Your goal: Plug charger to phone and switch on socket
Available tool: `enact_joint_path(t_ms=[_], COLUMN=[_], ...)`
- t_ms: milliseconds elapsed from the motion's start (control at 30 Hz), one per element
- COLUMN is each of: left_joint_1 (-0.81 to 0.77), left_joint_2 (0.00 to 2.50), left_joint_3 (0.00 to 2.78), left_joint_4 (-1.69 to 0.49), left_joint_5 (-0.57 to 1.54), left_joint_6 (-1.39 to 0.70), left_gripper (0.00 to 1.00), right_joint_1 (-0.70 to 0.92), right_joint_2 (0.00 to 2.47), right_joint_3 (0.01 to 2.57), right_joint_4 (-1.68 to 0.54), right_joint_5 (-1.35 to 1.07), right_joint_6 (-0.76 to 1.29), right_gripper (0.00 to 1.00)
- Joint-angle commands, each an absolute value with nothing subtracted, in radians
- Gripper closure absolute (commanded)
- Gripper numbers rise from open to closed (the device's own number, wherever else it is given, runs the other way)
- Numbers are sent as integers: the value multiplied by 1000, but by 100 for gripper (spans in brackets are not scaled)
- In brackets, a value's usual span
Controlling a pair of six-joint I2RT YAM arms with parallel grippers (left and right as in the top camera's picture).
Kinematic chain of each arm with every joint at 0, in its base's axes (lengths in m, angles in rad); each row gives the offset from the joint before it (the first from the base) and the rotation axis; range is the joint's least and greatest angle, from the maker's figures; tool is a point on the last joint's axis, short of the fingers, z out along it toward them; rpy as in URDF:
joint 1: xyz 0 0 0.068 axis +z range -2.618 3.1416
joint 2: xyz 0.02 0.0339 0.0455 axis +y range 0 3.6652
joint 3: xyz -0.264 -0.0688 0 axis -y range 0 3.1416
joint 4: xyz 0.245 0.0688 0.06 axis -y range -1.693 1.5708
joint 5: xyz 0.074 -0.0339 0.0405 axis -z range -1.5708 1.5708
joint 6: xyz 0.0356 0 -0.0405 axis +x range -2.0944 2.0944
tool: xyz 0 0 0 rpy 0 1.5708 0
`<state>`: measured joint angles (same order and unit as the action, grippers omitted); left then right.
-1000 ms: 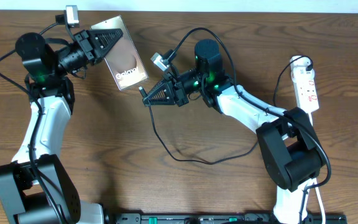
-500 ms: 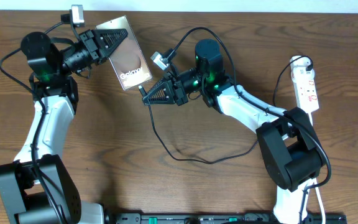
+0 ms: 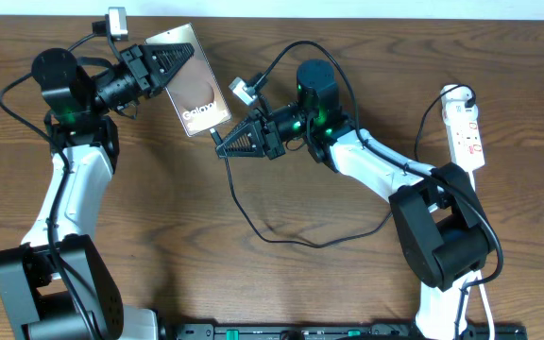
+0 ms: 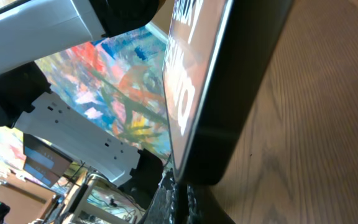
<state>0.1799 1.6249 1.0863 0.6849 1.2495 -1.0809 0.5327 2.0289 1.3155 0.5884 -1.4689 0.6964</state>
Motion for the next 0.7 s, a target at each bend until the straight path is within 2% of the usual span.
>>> enact_joint_path(t_ms=[0, 667], left_joint_1=[165, 178], left_joint_2=[1601, 1601], left_joint_3=[1101, 1101], left_joint_4=[698, 698], left_joint_5=[1249, 1256], left_joint_6=[-1098, -1094], left_gripper=[93, 93], right_joint_1=[538, 533], right_joint_2=[2038, 2038], right_joint_3=[1325, 1325], right_joint_4=[592, 593], right_joint_5=[-1457, -1458], right_joint_6=[703, 710], right_gripper=[99, 99])
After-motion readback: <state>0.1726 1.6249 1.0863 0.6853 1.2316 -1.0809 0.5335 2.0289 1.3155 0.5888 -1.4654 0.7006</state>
